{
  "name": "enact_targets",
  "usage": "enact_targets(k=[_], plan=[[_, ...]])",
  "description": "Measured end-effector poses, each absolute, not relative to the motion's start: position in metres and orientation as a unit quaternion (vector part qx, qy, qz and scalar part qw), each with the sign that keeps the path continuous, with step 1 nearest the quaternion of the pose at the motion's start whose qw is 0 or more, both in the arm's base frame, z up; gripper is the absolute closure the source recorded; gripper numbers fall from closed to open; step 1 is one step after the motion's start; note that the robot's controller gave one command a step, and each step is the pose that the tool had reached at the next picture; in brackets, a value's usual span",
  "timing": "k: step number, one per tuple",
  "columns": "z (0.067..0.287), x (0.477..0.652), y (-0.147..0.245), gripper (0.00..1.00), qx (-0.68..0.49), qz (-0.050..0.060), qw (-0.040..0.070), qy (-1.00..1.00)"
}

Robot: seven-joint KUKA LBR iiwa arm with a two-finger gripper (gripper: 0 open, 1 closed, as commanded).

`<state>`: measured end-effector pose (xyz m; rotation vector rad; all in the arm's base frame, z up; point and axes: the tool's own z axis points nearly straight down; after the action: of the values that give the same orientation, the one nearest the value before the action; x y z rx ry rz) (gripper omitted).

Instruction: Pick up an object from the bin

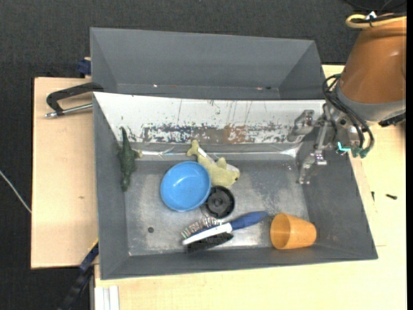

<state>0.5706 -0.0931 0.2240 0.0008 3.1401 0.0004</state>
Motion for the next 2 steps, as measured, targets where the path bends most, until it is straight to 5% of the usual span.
enact_targets(k=[1, 2], plan=[[0.128, 0.509, -0.047, 0.0, -0.117, 0.002, -0.004, 0.993], [0.072, 0.497, -0.04, 0.0, -0.331, 0.001, 0.003, 0.944]])
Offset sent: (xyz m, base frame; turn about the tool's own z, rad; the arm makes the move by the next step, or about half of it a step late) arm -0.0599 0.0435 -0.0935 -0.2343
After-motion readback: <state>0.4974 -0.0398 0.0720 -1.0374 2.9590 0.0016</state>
